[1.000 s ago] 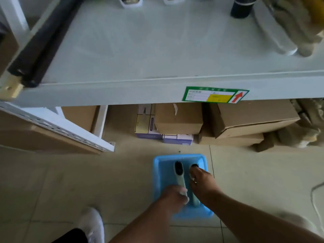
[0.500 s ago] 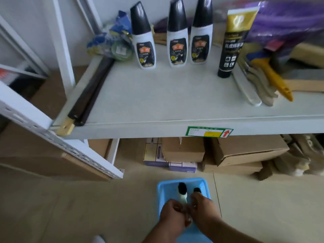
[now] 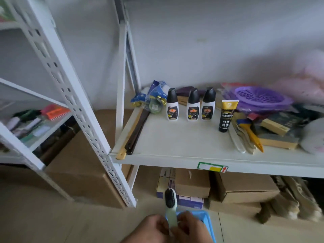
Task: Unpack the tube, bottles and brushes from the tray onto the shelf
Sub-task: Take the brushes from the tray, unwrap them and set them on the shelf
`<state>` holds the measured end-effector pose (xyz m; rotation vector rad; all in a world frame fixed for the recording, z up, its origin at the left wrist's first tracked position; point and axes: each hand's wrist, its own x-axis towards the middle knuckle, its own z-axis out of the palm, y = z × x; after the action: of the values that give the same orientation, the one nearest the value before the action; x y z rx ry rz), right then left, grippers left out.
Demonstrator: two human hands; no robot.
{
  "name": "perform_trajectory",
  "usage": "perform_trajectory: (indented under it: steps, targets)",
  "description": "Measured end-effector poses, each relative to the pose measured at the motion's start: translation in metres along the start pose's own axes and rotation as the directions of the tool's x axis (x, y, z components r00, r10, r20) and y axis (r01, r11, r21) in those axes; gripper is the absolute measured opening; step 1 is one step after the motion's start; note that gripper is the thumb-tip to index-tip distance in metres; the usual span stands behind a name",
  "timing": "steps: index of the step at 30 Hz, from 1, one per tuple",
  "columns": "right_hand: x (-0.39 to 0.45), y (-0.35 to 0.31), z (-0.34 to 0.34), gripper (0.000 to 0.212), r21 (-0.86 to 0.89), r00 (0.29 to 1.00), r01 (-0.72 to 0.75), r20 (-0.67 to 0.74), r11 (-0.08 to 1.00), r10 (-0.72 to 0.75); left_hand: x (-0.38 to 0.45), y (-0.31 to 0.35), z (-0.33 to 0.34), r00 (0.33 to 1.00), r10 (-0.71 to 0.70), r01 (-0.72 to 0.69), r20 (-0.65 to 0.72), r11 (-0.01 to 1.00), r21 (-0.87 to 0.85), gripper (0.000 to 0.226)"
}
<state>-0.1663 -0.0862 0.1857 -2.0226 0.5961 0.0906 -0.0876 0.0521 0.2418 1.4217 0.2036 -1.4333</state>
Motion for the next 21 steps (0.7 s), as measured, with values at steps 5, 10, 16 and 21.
perform_trajectory:
  steps: [5, 10, 16, 21]
  targets:
    - [0.019, -0.058, -0.045, 0.02, 0.138, 0.993, 0.104, -0.07, 0.985, -0.095, -0.014, 0.034, -0.007, 0.87, 0.414, -0.393, -0.268, 0.91, 0.132, 0.029]
    - [0.052, -0.108, -0.088, 0.015, 0.223, 0.981, 0.127, -0.17, 0.967, -0.089, -0.023, 0.098, 0.009, 0.703, 0.653, -0.58, -0.282, 0.755, 0.305, 0.016]
    - [0.117, -0.151, -0.126, 0.022, 0.068, 0.969, 0.104, -0.23, 0.992, -0.086, -0.008, 0.175, 0.009, 0.62, 0.726, -0.578, -0.298, 0.68, 0.452, 0.024]
    - [0.153, -0.165, -0.128, 0.024, -0.045, 0.979, 0.026, -0.199, 0.999, -0.035, 0.011, 0.202, 0.002, 0.564, 0.773, -0.512, -0.292, 0.604, 0.61, 0.028]
